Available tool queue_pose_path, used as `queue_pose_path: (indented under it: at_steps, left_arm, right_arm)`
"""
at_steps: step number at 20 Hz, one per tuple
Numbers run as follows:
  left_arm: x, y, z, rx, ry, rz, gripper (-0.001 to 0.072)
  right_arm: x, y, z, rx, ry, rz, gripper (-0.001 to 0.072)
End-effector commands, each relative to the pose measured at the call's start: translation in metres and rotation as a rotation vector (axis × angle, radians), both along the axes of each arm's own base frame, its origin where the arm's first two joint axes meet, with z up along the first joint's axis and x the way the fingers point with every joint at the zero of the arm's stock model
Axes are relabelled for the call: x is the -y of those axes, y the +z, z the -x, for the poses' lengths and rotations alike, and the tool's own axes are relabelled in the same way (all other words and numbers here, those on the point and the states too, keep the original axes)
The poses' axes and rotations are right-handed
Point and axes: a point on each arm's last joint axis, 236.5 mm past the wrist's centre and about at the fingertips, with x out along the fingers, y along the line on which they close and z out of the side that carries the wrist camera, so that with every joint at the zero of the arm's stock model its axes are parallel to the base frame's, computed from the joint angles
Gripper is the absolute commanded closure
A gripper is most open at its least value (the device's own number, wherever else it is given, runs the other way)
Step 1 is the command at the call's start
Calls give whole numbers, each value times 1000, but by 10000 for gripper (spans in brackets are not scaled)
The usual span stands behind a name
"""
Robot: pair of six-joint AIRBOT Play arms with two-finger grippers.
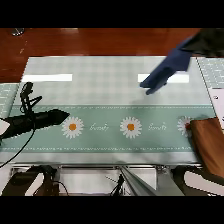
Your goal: Fold the shirts.
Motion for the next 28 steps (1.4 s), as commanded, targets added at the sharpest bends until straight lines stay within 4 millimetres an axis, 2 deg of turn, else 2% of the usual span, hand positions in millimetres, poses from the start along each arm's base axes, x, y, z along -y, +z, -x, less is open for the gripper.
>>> queue_pose_path:
  at_steps: [1, 3, 4, 6, 11, 13, 14, 15, 16, 17, 21, 22, 23, 24, 25, 26, 28]
  left_arm:
    - [0, 0, 0, -1, -1, 0, 680]
    - [0, 0, 0, -1, -1, 0, 680]
    - [0, 0, 0, -1, -1, 0, 680]
    - [0, 0, 0, -1, -1, 0, 680]
    - [0, 0, 0, -1, -1, 0, 680]
    - [0, 0, 0, -1, -1, 0, 680]
    - [0, 0, 0, -1, -1, 0, 680]
    - [0, 0, 0, -1, -1, 0, 680]
    - [0, 0, 0, -1, -1, 0, 680]
    - [0, 0, 0, -1, -1, 0, 680]
    - [-2, 5, -5, 49, -27, -29, 680]
    - [-4, 12, -9, 92, -54, -58, 680]
    - [-11, 22, -19, 124, -34, -66, 680]
    - [-18, 36, -33, 157, -4, -70, 680]
    - [-27, 55, -50, 198, 26, -77, 681]
    - [-33, 77, -67, 234, 40, -78, 681]
    - [-27, 129, -100, 308, -1, -80, 681]
  right_arm:
    - [98, -8, 67, -188, -210, 157, 692]
    - [141, -5, 97, -221, -367, 230, 692]
    - [153, -1, 113, -217, -421, 259, 692]
    - [179, -8, 155, -265, -563, 330, 692]
    - [223, -49, 278, -498, -937, 461, 691]
    - [232, -58, 325, -591, -1112, 496, 691]
    - [232, -61, 342, -621, -1183, 503, 689]
    - [232, -66, 359, -658, -1262, 506, 576]
    - [231, -70, 372, -695, -1310, 514, 270]
    - [230, -73, 374, -705, -1308, 517, 76]
    - [240, -72, 351, -605, -1240, 524, 103]
    - [240, -72, 338, -554, -1206, 508, 178]
    - [238, -72, 317, -482, -1153, 475, 395]
    - [232, -68, 285, -375, -1069, 415, 689]
    - [222, -58, 239, -230, -989, 302, 692]
    - [205, -38, 189, -74, -902, 154, 693]
    - [161, 12, 108, 186, -727, -58, 693]
